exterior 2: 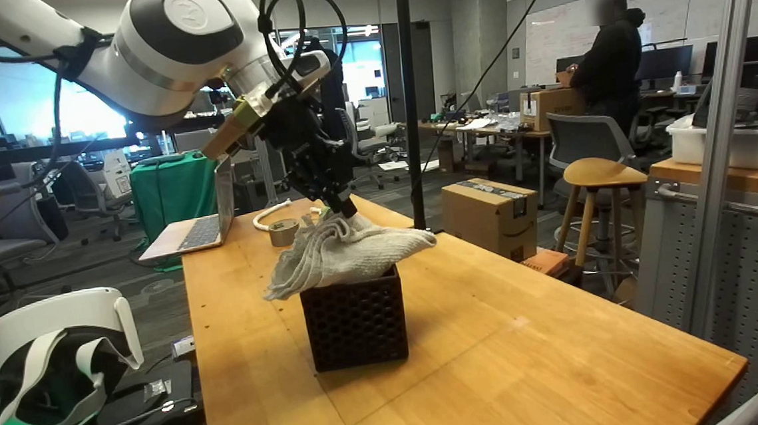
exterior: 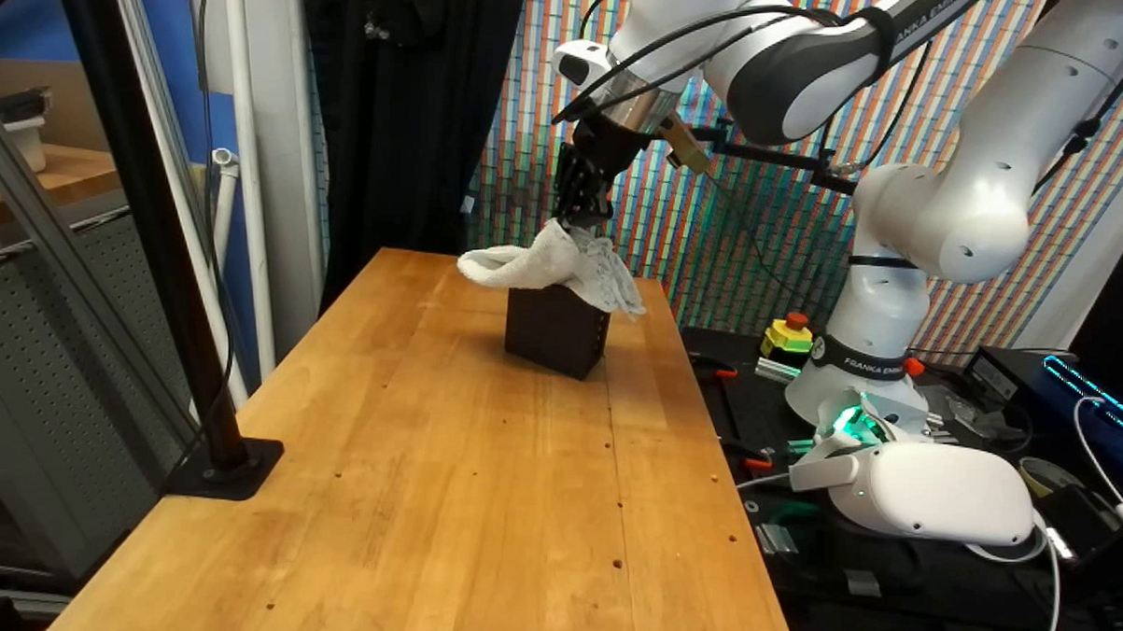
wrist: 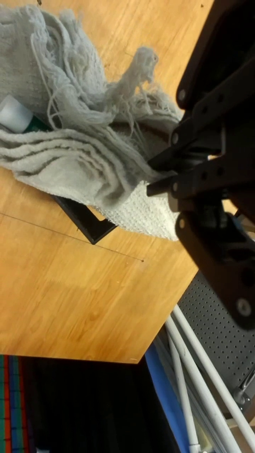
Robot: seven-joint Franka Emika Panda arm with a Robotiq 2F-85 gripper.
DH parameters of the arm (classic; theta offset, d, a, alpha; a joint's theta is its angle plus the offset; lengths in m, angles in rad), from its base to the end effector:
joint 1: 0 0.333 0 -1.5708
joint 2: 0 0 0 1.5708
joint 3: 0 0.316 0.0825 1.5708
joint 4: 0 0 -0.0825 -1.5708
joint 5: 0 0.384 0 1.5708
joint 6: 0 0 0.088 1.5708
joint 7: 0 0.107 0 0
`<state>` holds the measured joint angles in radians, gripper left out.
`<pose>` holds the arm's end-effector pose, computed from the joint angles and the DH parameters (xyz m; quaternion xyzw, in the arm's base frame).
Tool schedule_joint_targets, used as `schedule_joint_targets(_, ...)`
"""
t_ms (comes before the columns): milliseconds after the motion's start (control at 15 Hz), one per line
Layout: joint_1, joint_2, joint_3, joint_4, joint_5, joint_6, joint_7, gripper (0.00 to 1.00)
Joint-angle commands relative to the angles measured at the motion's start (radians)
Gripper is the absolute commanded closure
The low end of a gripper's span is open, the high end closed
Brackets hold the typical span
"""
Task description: Put the marker on the cloth, fold the cloth and put it in the box
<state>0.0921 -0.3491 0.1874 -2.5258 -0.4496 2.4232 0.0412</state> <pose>0.4273 0.1216 0.4228 0.9385 0.2607 0.1413 0.1769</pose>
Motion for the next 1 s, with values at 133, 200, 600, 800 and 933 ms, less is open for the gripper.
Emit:
schedule_joint_targets(133, 0.036, -0.004, -0.018, -0.018, 0.066, -0.017, -0.115, 0.95)
schedule_joint_targets(200, 0.043, 0.006, -0.015, -0.018, 0.078, -0.019, -0.134, 0.94)
schedule_joint_targets(600, 0.049, 0.055, -0.012, 0.001, 0.091, -0.049, -0.176, 0.94)
schedule_joint_targets(800, 0.031, 0.075, -0.014, 0.022, 0.072, -0.047, -0.153, 0.94)
schedule_joint_targets(933, 0.018, 0.081, -0.02, 0.039, 0.063, -0.044, -0.144, 0.93)
